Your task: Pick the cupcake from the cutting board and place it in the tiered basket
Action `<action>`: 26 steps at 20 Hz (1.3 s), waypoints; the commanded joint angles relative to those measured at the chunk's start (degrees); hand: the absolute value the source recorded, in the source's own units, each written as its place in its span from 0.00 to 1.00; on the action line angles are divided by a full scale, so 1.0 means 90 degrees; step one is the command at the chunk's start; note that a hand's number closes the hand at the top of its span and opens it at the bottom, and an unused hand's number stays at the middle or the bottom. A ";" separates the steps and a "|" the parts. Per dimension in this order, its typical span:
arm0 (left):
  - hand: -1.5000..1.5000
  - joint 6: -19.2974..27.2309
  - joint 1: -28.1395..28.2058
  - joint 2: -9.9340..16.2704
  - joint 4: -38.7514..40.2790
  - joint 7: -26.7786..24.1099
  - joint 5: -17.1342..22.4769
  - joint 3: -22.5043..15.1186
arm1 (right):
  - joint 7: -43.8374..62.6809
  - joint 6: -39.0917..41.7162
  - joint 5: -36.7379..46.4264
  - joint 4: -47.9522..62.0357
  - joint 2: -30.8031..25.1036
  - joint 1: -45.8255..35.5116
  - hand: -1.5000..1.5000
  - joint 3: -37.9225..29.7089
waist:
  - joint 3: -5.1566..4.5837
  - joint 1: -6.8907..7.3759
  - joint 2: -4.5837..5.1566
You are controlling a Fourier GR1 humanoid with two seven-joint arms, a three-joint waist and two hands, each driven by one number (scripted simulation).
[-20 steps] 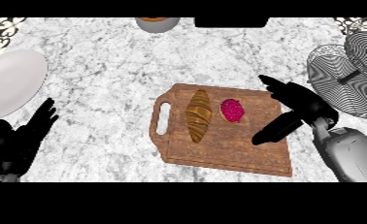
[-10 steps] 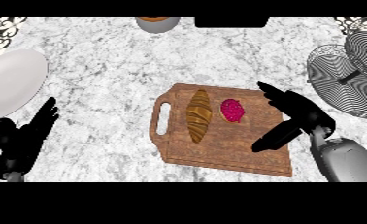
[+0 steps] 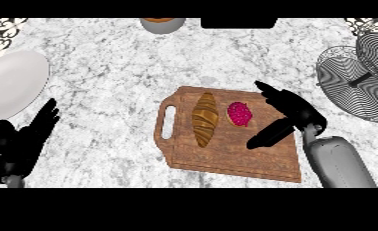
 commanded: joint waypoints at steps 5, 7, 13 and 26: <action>0.50 -0.0342 0.0405 -0.0198 -0.0198 -0.0042 -0.0286 0.0336 | -0.0373 -0.0026 0.0569 0.0939 0.0505 -0.0481 0.00 -0.0241 | -0.0015 0.0019 0.0011; 0.50 -0.0366 0.0146 -0.0326 0.0237 -0.0249 -0.0382 0.0302 | -0.0541 -0.0309 0.0877 0.0642 0.0766 0.0117 0.00 0.0126 | -0.0016 -0.0008 0.0011; 0.50 -0.0563 -0.0027 -0.0329 0.0204 -0.0142 -0.0487 0.0548 | -0.0803 -0.0209 0.0994 0.1676 0.1004 -0.0620 0.00 -0.0202 | -0.0015 0.0021 0.0017; 0.50 -0.0665 -0.0261 -0.0575 0.0954 -0.0461 -0.0765 0.0733 | -0.1874 -0.0678 0.1670 0.1519 0.1520 -0.0430 1.00 0.0113 | -0.0018 -0.0024 0.0019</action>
